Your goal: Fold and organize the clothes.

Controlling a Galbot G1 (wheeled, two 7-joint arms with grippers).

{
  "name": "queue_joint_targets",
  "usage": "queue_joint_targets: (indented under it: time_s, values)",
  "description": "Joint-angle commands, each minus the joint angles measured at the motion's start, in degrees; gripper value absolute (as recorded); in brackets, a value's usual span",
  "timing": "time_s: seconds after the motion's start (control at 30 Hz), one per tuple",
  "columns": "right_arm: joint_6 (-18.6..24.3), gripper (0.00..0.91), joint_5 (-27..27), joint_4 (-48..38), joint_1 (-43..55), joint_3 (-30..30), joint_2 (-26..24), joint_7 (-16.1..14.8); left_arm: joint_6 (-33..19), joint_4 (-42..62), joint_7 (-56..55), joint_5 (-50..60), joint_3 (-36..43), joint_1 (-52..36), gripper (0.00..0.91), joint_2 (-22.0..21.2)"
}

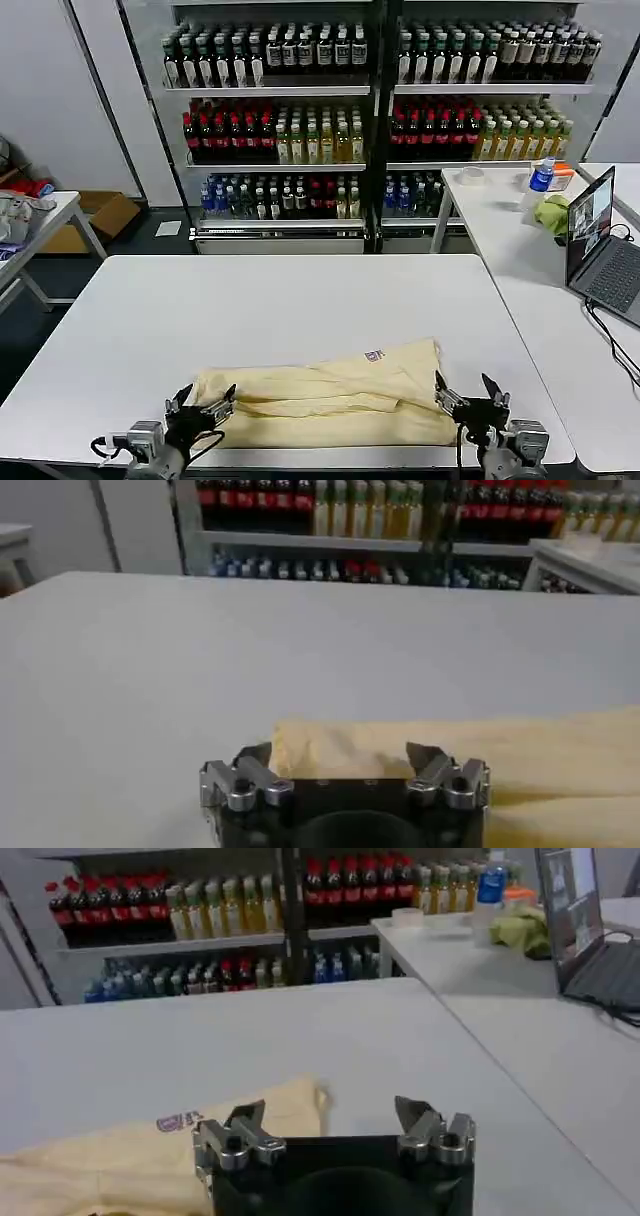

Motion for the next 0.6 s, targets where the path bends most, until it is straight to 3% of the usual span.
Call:
queue_joint_targets:
  time_s: [0.03, 0.6]
  values:
    - [0.25, 0.907, -0.48, 0.75, -0.90, 0.60, 0.20, -0.08, -1.79, 3.03, -0.14, 2.43, 1.04, 0.67, 0.010, -2.91]
    - [0.76, 0.907, -0.28, 1.32, -1.18, 0.63, 0.33, -0.04, -2.56, 1.79, 0.68, -5.14, -0.34, 1.10, 0.010, -2.70]
